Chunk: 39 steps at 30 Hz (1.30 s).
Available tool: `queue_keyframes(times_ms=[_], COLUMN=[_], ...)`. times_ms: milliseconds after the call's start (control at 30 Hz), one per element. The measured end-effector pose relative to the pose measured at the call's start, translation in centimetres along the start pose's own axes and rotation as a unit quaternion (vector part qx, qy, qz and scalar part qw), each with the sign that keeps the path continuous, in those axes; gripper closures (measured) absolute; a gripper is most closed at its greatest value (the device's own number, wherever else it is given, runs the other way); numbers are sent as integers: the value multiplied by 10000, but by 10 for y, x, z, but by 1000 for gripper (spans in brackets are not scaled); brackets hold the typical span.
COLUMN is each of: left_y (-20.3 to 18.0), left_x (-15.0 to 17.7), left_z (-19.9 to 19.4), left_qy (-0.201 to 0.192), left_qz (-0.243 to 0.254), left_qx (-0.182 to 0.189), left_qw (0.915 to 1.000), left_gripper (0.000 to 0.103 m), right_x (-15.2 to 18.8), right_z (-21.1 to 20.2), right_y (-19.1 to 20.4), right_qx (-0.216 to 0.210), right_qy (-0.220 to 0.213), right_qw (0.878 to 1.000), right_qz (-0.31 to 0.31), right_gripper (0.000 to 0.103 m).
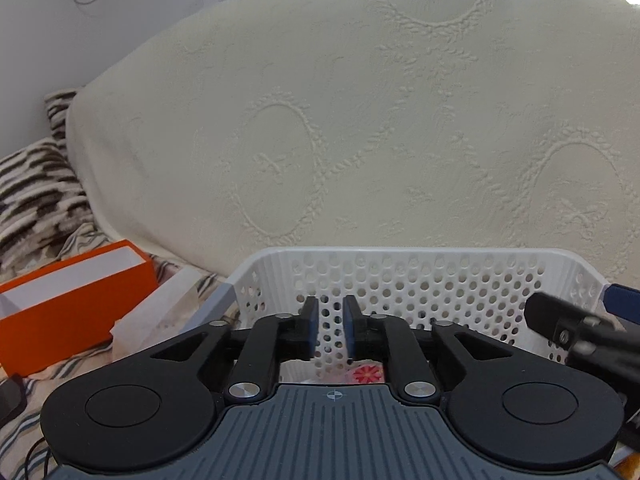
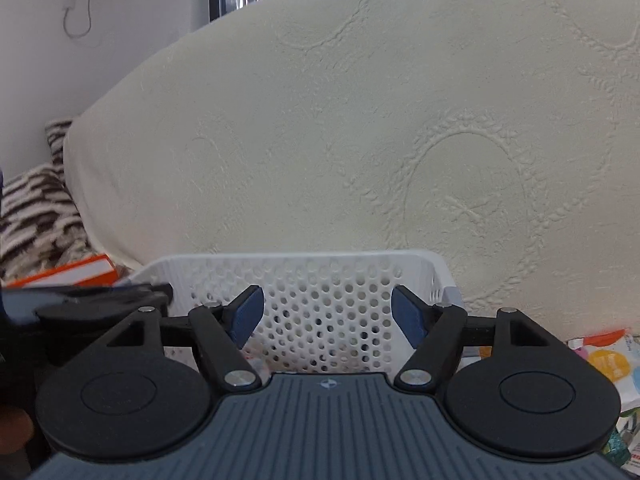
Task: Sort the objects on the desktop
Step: 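Carry the white mesh strip over the white basket and open the right gripper, then move both tools back to the pile beside the brown plush toy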
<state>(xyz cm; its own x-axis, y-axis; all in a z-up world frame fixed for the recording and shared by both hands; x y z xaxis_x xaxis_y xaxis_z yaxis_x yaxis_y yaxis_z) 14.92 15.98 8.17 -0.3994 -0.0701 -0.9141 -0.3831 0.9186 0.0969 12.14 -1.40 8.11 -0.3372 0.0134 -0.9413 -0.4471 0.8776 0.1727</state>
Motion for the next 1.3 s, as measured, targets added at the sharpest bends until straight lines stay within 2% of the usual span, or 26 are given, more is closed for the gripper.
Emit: queue_keyframes(times_ms=[100, 167, 533, 833, 1033, 1067, 1133, 1167, 1233, 1300], left_y=[-1, -3, -21, -71, -113, -120, -131, -137, -147, -153], left_x=[1, 1, -4, 7, 30, 35, 46, 50, 56, 58], left_z=[-5, -12, -53, -96, -118, -120, -125, -127, -133, -138], left_qy=[-60, -119, -277, -361, -290, -265, -344, -341, -480, -546], left_qz=[0, 14, 76, 294, 471, 519, 557, 619, 796, 861], left_qx=[-6, -5, 232, 718, 1102, 1154, 1196, 1222, 1146, 1229], left_qw=[10000, 9999, 9993, 9963, 9924, 9916, 9907, 9900, 9890, 9872], left_gripper=[56, 53, 52, 50, 47, 51, 45, 37, 38, 38], right_x=[-4, -6, -7, 7, 32, 35, 38, 40, 41, 41], right_z=[-5, -11, -63, -121, -142, -143, -144, -142, -136, -130], right_y=[-1, -1, -30, -93, -131, -135, -143, -144, -147, -147], right_qx=[53, 68, 324, 895, 1226, 1262, 1270, 1257, 1205, 1157], right_qy=[-96, -164, -509, -615, -384, -336, -250, -199, -71, -14], right_qw=[9999, 9998, 9977, 9922, 9897, 9895, 9899, 9902, 9913, 9925], right_qz=[37, 97, 320, 608, 624, 612, 587, 574, 521, 399], right_gripper=[29, 29, 26, 26, 26, 26, 26, 26, 26, 26])
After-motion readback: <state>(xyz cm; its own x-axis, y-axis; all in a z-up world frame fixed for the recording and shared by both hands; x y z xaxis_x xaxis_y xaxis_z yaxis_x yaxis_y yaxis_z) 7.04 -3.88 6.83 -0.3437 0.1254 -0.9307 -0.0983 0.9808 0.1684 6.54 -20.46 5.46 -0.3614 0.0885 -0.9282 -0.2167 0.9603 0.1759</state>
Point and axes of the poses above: each gripper's, at about its wrist camera, not at the fingertips, and z roughly the way its jaws point, y to its left, x to its underside, the point moved 4 cm from there along z, roughly the way its jaws point, and after that the axes turned 4 degrees about -x, right-handed, at the moved point
